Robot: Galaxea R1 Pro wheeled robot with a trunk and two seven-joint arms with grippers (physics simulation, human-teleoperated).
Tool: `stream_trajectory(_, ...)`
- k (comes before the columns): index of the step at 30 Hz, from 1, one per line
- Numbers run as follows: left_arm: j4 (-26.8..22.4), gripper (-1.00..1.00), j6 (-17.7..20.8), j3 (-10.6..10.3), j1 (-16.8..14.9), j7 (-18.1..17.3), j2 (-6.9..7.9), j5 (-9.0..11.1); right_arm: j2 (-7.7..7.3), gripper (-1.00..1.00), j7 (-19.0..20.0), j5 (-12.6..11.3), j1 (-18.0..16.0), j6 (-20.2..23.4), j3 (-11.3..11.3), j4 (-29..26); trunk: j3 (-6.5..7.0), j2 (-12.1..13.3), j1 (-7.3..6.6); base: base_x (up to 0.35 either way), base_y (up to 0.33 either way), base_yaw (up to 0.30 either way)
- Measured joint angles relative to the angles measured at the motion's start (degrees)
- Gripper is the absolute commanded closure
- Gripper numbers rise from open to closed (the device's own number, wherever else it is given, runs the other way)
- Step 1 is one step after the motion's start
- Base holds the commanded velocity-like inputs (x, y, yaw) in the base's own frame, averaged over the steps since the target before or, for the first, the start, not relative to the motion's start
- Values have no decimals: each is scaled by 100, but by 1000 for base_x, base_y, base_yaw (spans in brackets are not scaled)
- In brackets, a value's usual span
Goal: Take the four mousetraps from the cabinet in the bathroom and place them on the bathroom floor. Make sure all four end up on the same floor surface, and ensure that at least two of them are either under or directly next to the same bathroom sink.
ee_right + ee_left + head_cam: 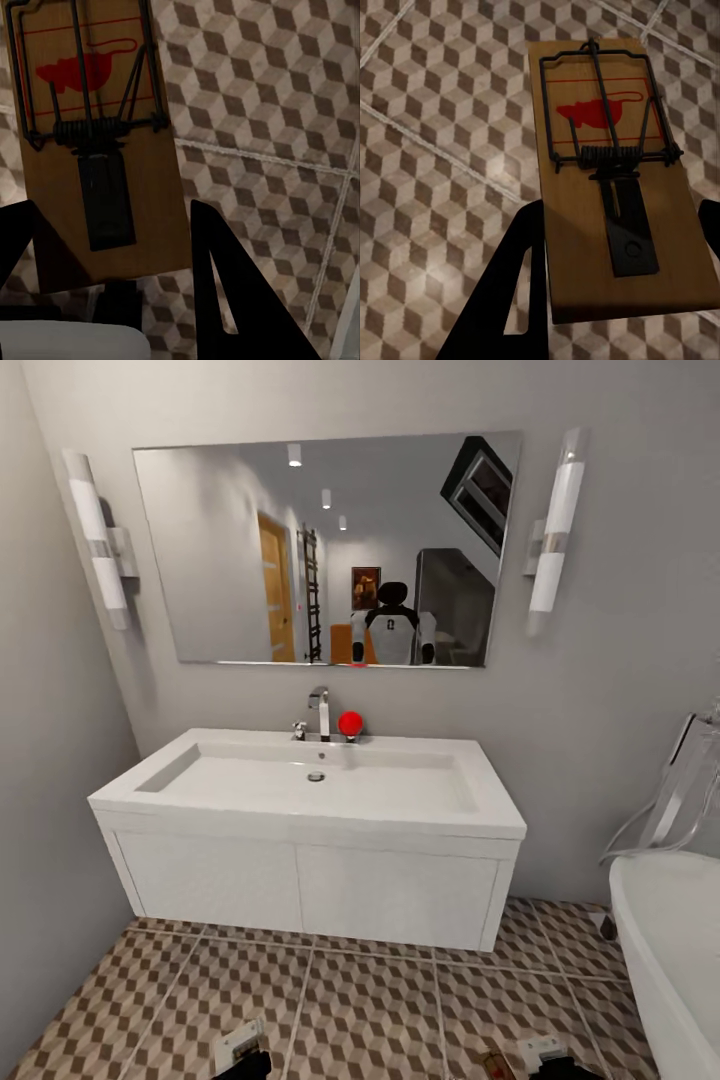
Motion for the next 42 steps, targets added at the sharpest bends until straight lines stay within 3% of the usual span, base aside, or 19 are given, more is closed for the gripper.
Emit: stream_trajectory(42, -10, 100, 42, 4, 1, 27, -34, 2, 8, 100, -1, 0, -1, 8, 0, 1, 0, 0, 0, 0, 0, -68)
